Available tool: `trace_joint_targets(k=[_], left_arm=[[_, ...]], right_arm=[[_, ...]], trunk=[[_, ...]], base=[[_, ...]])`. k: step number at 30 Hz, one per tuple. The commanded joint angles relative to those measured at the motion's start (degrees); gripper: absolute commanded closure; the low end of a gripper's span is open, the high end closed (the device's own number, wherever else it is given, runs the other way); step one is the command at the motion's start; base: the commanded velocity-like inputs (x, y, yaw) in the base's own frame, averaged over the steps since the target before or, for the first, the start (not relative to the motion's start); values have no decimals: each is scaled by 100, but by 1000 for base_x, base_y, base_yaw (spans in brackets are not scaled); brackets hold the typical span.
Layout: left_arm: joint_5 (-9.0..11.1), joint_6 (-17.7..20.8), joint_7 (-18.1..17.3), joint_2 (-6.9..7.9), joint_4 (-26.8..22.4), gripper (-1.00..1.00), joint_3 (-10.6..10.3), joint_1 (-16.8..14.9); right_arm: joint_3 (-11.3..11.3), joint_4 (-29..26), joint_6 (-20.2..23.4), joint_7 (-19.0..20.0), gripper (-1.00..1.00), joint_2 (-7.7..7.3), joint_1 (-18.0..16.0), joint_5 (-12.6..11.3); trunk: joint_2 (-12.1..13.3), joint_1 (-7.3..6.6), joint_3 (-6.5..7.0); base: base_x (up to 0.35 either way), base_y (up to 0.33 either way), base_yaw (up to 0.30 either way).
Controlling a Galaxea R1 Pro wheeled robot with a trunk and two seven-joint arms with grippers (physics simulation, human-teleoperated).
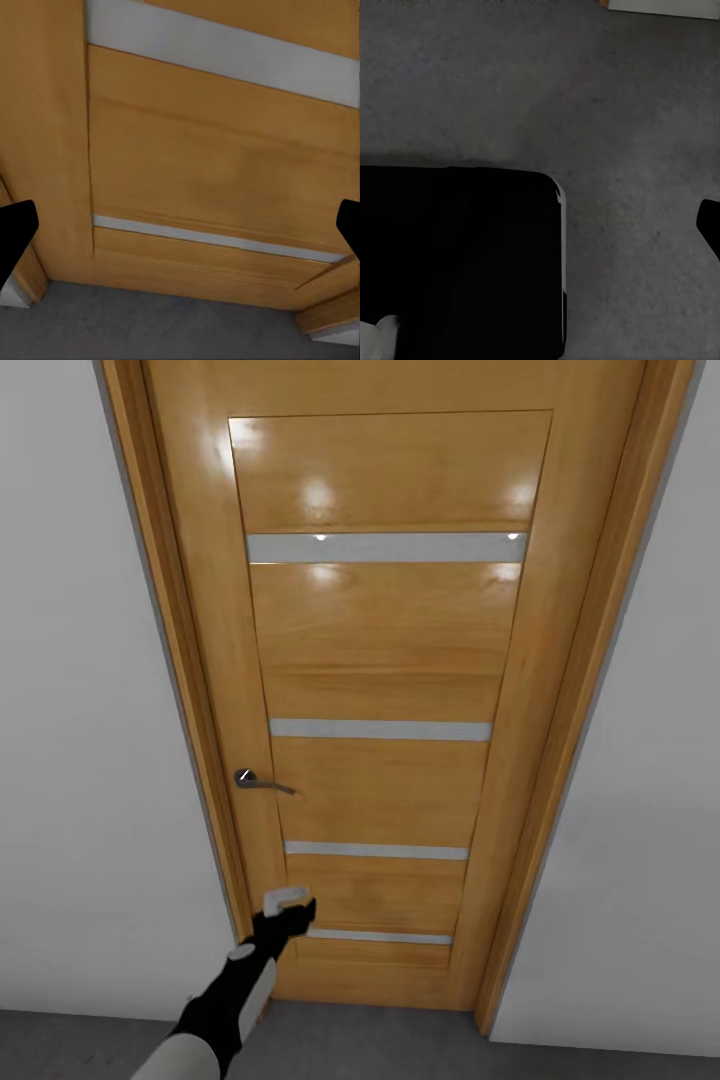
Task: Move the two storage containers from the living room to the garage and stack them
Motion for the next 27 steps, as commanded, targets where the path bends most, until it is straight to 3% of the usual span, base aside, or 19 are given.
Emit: trace_joint_targets(k=[1,10,27], left_arm=[[61,-7,4,15,-23,-100,13,-19],[89,359,165,-10,-197,-100,39,-49],[44,429,107,-14,-296,-100,-1,-52]], right_arm=[[33,5,-18,-20,-100,0,-1,-8],[33,3,-18,-20,-100,0,-1,-8],[30,-148,-33,-30,-100,0,-1,-8]], trunk=[[-3,2,0],[-3,2,0],[-3,2,0]], base=[[0,0,0],[0,0,0],[0,0,0]])
